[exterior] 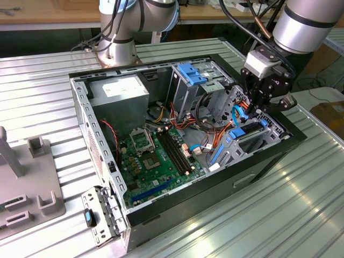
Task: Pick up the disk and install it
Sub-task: 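Insert the first disk wire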
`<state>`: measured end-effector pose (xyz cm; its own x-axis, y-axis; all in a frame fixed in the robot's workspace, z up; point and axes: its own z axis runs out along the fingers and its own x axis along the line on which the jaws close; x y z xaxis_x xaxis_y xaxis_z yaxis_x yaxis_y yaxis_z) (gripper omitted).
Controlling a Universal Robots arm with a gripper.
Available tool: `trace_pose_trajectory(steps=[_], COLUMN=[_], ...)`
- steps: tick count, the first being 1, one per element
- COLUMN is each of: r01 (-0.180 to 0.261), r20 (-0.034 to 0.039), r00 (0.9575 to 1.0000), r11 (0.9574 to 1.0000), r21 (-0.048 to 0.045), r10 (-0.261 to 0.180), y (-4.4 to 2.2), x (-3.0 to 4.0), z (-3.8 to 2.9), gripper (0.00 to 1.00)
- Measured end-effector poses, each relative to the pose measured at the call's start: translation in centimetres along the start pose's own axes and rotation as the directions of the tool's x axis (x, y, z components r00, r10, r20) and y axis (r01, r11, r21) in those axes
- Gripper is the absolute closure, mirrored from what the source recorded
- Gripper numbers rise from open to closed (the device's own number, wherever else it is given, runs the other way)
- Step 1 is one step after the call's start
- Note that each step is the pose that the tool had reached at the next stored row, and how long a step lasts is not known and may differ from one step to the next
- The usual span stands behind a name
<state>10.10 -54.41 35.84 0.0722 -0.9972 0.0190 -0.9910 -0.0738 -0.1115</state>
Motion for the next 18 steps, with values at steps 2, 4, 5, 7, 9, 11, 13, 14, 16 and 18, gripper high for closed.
trace_pose_trajectory(steps=[2, 4, 5, 7, 9, 11, 13, 14, 16, 18], r01=[0.000, 0.000, 0.000, 0.000, 0.000, 0.000, -0.001, -0.005, -0.030, -0.039], r20=[-0.0001, 0.0000, 0.0000, 0.0000, 0.0000, -0.0001, 0.0001, -0.0003, -0.0034, -0.0044], r00=[1.0000, 1.0000, 1.0000, 1.0000, 1.0000, 1.0000, 1.0000, 1.0000, 0.9995, 0.9992], r11=[1.0000, 1.0000, 1.0000, 1.0000, 1.0000, 1.0000, 1.0000, 1.0000, 0.9995, 0.9993], r21=[0.0000, 0.0000, 0.0000, 0.0000, 0.0000, 0.0000, 0.0000, -0.0001, -0.0005, -0.0007], r10=[0.000, 0.000, 0.000, 0.000, 0.000, 0.000, 0.001, 0.005, 0.030, 0.039], y=[0.00, 0.00, 0.00, 0.00, 0.00, 0.03, 0.04, 0.04, 0.05, 0.07], x=[0.00, 0.01, 0.01, 0.01, 0.01, 0.24, 0.42, 0.44, 0.55, 0.73], z=[0.00, 0.00, 0.00, 0.00, 0.00, 0.00, 0.02, 0.03, 0.07, 0.07], gripper=[0.84, 0.84, 0.84, 0.84, 0.84, 0.84, 0.84, 0.84, 0.84, 0.84])
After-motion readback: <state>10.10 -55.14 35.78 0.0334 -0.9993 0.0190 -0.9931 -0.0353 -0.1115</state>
